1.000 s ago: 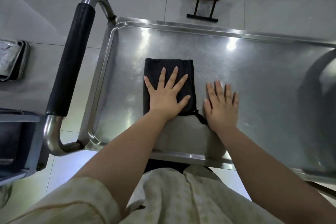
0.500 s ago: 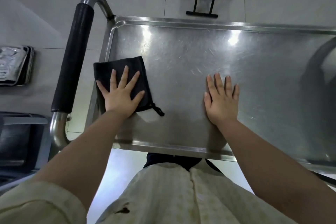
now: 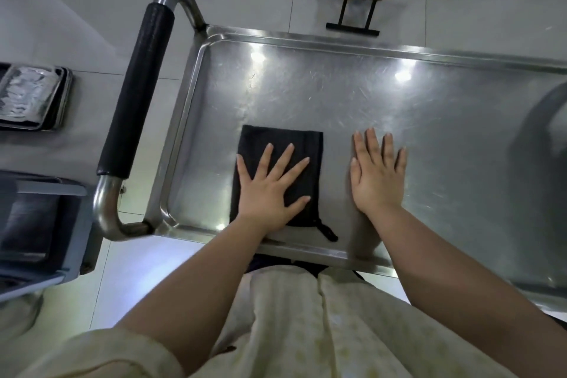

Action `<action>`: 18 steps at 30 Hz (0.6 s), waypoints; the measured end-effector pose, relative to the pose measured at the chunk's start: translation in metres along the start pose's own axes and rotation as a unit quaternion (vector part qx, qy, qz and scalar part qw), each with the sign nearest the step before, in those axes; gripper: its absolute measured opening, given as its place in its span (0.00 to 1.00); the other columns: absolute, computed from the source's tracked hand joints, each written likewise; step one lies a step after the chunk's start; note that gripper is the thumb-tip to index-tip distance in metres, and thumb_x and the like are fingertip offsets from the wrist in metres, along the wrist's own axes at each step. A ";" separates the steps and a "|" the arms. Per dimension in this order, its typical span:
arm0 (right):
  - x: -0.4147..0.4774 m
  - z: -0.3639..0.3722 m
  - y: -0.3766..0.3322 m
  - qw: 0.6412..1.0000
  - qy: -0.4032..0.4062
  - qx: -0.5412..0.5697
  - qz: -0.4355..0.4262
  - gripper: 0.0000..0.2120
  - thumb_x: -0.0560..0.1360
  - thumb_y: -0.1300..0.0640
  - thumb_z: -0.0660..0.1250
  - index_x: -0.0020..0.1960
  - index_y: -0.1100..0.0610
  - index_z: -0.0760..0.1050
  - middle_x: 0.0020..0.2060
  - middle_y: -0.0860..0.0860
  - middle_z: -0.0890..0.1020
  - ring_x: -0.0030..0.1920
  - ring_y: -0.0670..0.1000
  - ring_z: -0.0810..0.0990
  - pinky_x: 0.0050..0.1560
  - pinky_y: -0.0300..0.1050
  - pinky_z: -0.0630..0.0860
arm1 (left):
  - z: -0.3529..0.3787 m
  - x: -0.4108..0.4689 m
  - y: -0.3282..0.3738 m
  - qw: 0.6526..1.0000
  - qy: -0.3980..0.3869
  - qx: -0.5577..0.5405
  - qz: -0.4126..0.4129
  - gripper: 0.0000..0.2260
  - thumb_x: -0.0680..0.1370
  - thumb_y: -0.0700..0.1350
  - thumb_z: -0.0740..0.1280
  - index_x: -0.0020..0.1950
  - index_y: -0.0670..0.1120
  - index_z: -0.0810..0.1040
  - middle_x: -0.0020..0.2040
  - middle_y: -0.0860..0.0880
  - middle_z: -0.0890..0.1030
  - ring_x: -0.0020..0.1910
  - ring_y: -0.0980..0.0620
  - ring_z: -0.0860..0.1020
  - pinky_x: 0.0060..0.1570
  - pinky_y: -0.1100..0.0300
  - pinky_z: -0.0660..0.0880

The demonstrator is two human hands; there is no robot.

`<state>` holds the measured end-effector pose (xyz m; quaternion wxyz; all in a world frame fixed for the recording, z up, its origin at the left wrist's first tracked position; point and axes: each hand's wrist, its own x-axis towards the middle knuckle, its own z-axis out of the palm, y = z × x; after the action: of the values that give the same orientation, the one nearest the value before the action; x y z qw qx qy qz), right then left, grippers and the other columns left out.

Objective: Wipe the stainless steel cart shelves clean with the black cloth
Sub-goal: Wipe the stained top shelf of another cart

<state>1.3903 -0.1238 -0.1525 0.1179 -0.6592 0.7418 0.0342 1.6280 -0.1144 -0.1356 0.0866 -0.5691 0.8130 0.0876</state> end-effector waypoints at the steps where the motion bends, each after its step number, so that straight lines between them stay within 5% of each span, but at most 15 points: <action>1: 0.001 0.000 0.000 1.000 -0.002 0.000 0.000 0.27 0.82 0.45 0.41 0.80 0.46 0.44 0.80 0.48 0.47 0.79 0.56 0.41 0.76 0.60 0.38 | 0.002 -0.012 -0.025 1.000 0.004 0.003 -0.022 0.32 0.75 0.72 0.48 0.77 0.66 0.44 0.80 0.57 0.45 0.79 0.45 0.41 0.67 0.27 0.39; 6: 0.002 0.001 -0.003 1.000 -0.002 -0.006 0.006 0.27 0.82 0.45 0.41 0.80 0.47 0.45 0.80 0.48 0.48 0.79 0.57 0.42 0.76 0.61 0.39 | 0.004 -0.049 -0.120 0.992 -0.005 -0.003 -0.126 0.32 0.74 0.72 0.47 0.76 0.68 0.42 0.80 0.58 0.43 0.78 0.46 0.41 0.67 0.26 0.43; 15: -0.026 -0.005 0.025 0.998 -0.059 -0.009 -0.036 0.28 0.80 0.41 0.38 0.79 0.44 0.39 0.79 0.46 0.44 0.78 0.56 0.40 0.74 0.60 0.36 | 0.006 -0.054 -0.119 0.992 -0.001 0.001 -0.123 0.31 0.75 0.71 0.48 0.77 0.67 0.44 0.80 0.57 0.44 0.78 0.46 0.41 0.67 0.28 0.39; 18: -0.070 0.001 0.061 0.999 -0.031 0.013 -0.019 0.30 0.79 0.39 0.40 0.80 0.45 0.45 0.80 0.49 0.49 0.78 0.60 0.43 0.75 0.59 0.38 | 0.008 -0.057 -0.119 0.993 -0.001 -0.001 -0.121 0.32 0.75 0.71 0.47 0.77 0.67 0.44 0.80 0.57 0.43 0.78 0.46 0.40 0.68 0.29 0.38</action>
<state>1.3373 -0.0479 -0.1442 0.1498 -0.6701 0.7257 0.0423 1.7589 -0.1008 -0.1350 0.0967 -0.6637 0.7376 0.0783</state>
